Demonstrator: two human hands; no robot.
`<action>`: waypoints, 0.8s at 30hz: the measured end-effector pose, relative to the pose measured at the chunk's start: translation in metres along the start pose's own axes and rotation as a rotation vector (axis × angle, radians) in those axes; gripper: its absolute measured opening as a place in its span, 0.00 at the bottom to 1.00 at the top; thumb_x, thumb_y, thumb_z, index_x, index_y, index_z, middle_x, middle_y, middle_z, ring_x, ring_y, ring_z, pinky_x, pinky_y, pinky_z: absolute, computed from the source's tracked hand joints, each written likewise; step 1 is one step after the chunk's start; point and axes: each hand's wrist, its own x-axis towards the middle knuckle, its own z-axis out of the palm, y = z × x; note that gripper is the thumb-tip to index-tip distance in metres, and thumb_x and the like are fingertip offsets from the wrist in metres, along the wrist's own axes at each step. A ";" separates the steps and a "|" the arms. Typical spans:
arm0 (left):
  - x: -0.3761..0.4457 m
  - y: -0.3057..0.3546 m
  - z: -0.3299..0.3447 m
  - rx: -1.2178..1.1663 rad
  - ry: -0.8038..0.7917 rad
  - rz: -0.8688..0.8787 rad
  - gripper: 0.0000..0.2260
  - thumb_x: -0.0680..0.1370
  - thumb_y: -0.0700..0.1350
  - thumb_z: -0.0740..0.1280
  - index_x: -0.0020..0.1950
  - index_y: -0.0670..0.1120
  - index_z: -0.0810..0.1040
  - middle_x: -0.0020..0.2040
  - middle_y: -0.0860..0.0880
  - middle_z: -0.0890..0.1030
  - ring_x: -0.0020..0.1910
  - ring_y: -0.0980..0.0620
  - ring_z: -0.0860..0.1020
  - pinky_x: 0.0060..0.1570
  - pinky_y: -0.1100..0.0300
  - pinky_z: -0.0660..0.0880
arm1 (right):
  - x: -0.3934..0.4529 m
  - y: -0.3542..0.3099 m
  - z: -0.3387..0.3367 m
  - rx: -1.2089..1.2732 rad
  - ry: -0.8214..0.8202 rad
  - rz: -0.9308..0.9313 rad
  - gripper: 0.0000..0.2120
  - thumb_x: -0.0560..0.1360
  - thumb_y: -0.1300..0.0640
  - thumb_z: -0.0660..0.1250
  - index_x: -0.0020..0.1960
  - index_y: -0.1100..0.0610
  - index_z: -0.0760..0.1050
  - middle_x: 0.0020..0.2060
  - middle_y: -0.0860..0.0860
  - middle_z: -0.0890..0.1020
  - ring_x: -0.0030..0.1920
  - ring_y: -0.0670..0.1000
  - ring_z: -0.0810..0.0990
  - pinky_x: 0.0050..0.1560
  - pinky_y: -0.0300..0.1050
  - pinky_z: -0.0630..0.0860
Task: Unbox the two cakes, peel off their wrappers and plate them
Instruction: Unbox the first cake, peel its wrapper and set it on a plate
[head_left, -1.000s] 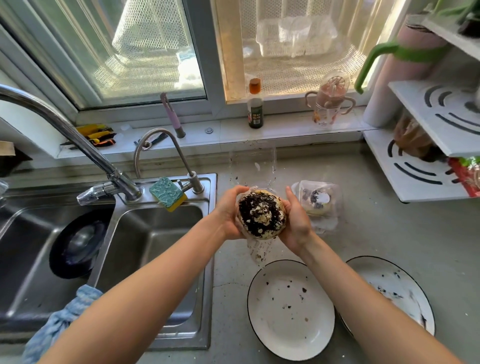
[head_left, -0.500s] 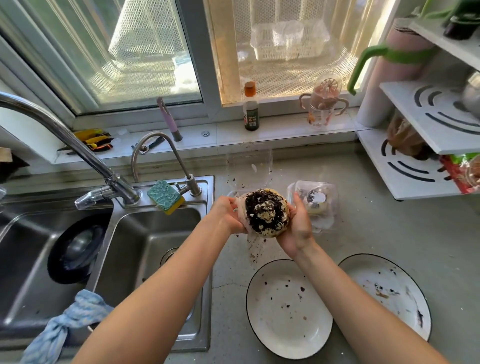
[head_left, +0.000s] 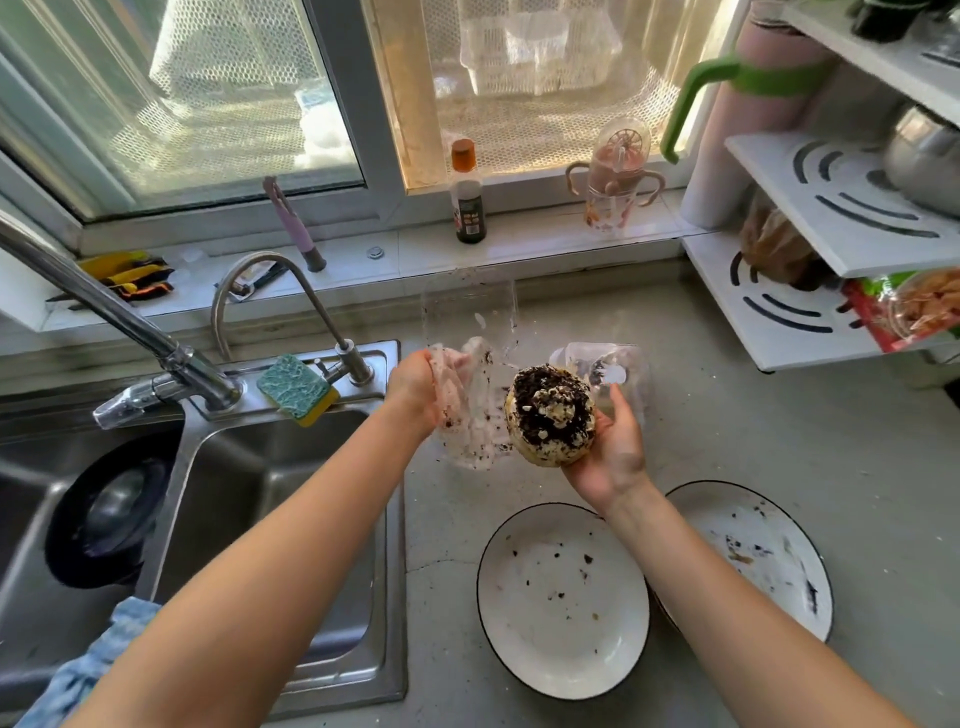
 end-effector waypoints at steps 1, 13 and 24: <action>0.005 -0.002 0.000 0.116 0.027 0.057 0.10 0.78 0.38 0.56 0.45 0.39 0.77 0.46 0.44 0.81 0.44 0.51 0.79 0.48 0.57 0.75 | -0.003 0.000 -0.003 -0.006 0.003 0.004 0.31 0.77 0.37 0.47 0.60 0.58 0.76 0.60 0.61 0.78 0.62 0.61 0.74 0.57 0.59 0.73; -0.035 -0.045 0.005 0.822 0.099 0.699 0.22 0.80 0.44 0.61 0.73 0.41 0.63 0.71 0.46 0.69 0.70 0.53 0.67 0.66 0.63 0.64 | -0.039 0.021 -0.029 -0.098 0.070 0.049 0.34 0.77 0.35 0.47 0.68 0.60 0.71 0.63 0.64 0.76 0.63 0.63 0.74 0.53 0.57 0.76; -0.113 -0.160 -0.021 -0.057 -0.052 -0.037 0.30 0.82 0.59 0.46 0.74 0.40 0.63 0.72 0.42 0.70 0.72 0.46 0.67 0.74 0.51 0.61 | -0.082 0.059 -0.060 -0.180 0.111 0.074 0.33 0.79 0.38 0.46 0.65 0.63 0.73 0.61 0.65 0.77 0.61 0.61 0.76 0.60 0.56 0.72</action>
